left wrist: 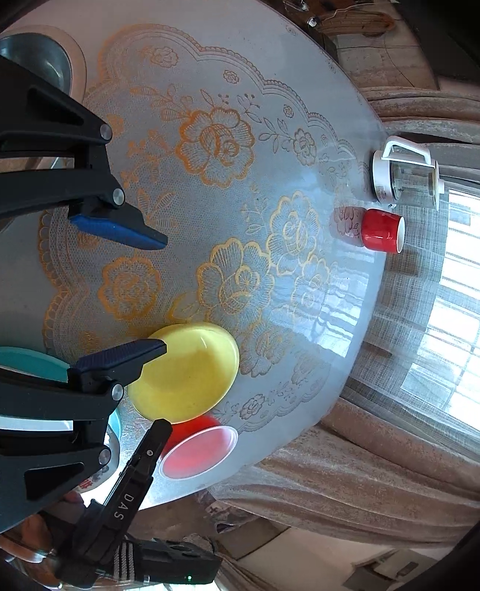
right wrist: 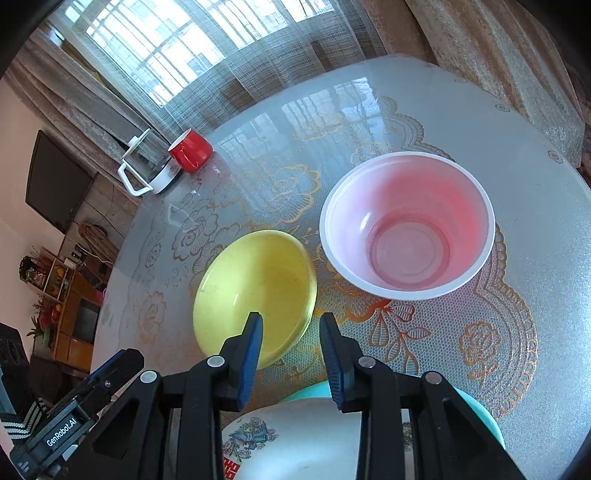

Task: Organize plates and bowls

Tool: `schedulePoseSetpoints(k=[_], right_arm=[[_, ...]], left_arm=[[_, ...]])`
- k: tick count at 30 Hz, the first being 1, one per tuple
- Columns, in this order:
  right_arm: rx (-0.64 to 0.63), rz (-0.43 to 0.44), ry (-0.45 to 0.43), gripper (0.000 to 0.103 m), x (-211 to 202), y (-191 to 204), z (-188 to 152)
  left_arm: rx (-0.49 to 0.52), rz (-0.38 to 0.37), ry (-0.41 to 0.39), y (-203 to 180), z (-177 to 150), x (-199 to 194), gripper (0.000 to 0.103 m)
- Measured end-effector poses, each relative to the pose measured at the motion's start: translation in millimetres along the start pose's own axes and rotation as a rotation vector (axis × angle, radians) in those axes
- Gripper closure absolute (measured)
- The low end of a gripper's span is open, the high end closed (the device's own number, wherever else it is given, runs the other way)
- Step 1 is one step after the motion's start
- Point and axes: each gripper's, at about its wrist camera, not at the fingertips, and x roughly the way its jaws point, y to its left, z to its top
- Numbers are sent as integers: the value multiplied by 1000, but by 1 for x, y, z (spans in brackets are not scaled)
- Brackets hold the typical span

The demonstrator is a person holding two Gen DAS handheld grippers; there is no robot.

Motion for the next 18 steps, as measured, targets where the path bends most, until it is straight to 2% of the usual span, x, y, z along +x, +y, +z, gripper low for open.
schedulePoseSetpoints(k=[7, 10, 12, 16, 18], right_arm=[[17, -22, 9, 80, 7, -7, 3], [29, -16, 13, 82, 11, -12, 4], [31, -16, 14, 83, 13, -13, 4], [24, -13, 18, 86, 15, -12, 4], [5, -17, 20, 89, 17, -6, 6]], left_arm=[[-65, 23, 62, -3, 16, 28, 53], [-114, -1, 108, -3, 20, 43, 54], [-122, 5, 123, -6, 21, 51, 60], [-134, -45, 125, -10, 21, 60, 65], [-119, -62, 138, -14, 21, 65, 76]])
